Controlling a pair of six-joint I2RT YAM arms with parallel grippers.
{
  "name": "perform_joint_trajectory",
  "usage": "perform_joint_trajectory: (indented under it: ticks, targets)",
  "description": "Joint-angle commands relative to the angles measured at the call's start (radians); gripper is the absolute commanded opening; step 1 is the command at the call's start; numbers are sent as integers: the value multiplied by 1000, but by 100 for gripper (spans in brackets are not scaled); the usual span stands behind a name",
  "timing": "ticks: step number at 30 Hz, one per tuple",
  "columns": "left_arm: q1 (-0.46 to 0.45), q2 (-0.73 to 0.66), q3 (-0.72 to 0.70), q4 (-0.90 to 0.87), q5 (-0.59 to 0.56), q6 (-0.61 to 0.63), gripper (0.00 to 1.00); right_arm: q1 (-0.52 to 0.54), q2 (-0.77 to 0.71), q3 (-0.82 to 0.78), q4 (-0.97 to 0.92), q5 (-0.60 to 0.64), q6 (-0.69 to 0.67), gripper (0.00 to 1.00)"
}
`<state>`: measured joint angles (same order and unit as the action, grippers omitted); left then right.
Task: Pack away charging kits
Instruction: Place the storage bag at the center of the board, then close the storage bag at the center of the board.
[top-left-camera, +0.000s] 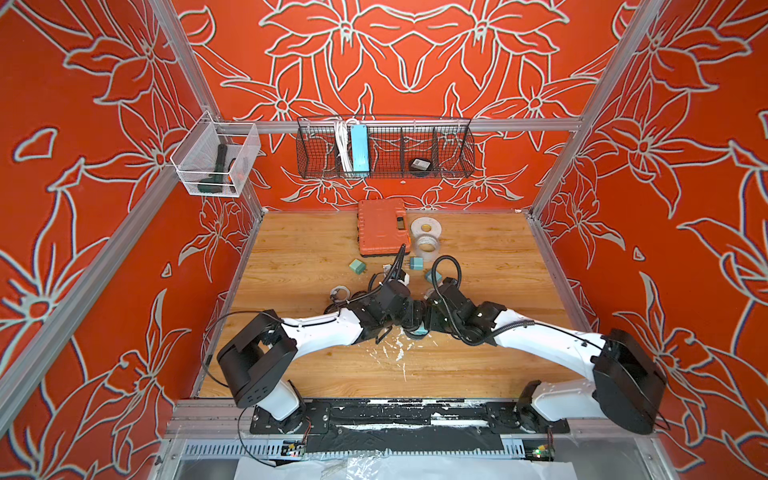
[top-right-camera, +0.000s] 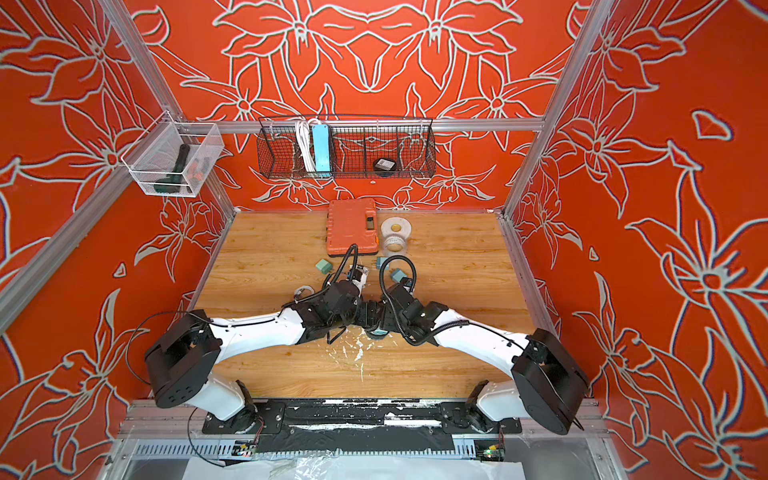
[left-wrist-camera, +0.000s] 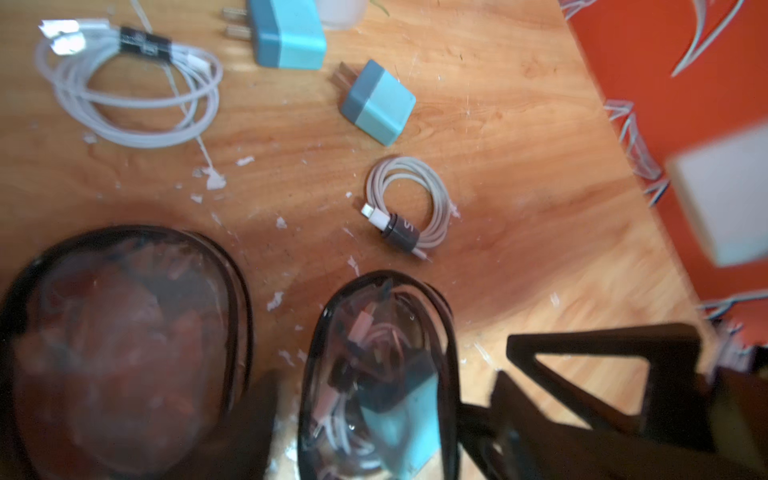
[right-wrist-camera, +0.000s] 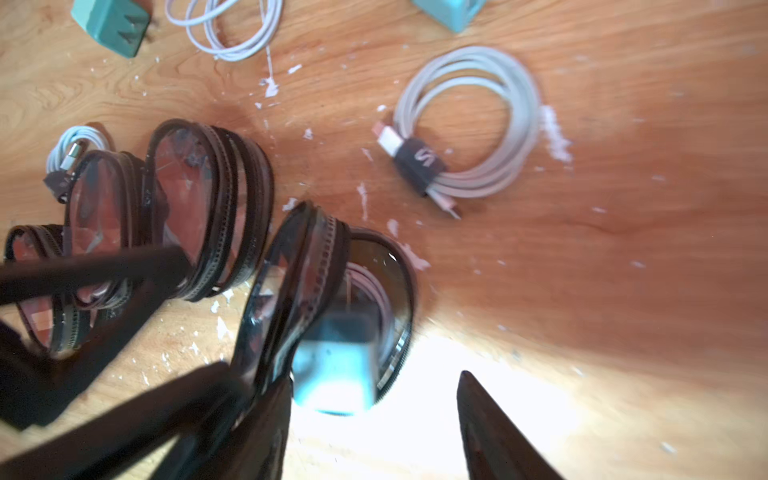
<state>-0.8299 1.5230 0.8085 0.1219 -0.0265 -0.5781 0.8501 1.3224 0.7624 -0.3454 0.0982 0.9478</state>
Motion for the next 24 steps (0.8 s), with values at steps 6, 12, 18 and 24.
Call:
perform_joint_trajectory:
  ticks: [6,12,18,24]
  targets:
    - [-15,-139,-59,5,-83,-16,97,-16,-208,-61,-59,116,-2,71]
    - [-5,-157,-80,36,-30,-6,82,-15,-186,-30,-32,68,-37,72]
    - [-2,-357,-242,147,-116,-33,98,-11,-10,73,-25,-5,-64,69]
    - [4,-433,-354,214,-267,-88,98,0,113,87,47,-50,-59,57]
